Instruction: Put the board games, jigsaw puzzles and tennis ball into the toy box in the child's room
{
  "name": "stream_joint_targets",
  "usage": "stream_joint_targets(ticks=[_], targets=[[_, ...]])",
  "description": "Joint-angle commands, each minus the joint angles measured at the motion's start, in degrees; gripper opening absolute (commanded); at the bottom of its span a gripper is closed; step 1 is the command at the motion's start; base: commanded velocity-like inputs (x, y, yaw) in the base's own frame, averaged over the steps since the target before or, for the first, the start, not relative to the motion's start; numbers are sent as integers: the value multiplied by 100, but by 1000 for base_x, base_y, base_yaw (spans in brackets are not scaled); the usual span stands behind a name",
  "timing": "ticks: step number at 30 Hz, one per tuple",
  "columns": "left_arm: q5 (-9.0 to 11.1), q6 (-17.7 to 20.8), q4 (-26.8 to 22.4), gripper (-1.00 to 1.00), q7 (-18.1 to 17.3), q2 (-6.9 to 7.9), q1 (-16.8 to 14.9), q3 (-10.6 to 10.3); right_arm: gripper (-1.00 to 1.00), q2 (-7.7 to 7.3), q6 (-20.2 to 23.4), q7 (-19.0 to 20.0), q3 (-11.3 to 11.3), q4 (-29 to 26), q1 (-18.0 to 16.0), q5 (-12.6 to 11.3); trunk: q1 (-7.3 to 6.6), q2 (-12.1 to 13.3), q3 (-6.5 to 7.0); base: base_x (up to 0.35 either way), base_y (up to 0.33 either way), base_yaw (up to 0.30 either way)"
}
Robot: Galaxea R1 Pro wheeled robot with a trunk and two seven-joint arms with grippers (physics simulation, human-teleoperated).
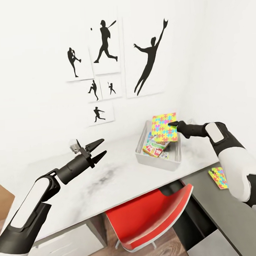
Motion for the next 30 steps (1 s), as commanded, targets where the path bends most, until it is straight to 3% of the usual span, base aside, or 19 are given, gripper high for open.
stream_joint_targets(ticks=[1, 8, 12, 19, 24, 30], targets=[[7, 8, 5, 100, -12, -11, -9, -8, -100, 5, 34, 38, -30, 24, -9, 40, 3, -12, -20, 0, 0, 0], [8, 14, 43, 100, 97, -89, -186, -12, -100, 12, 46, 37, -28, 110, -34, 35, 3, -12, -84, 0, 0, 0], [58, 90, 66, 100, 432, -88, -460, 5, -100, 18, 48, 37, -40, 188, -91, 33, 3, -12, -121, 0, 0, 0], [144, 394, 91, 100, 1346, -130, -956, 55, -100, 41, 53, 32, -68, 282, -228, 32, 3, -12, -187, 0, 0, 0], [324, 463, 99, 100, 1728, -149, -1162, 54, -100, 47, 59, 29, -83, 303, -263, 32, 3, -12, -234, 0, 0, 0], [482, 490, 102, 100, 1939, -168, -1282, 53, -100, 49, 64, 27, -93, 312, -288, 32, 3, -12, -290, 0, 0, 0]])
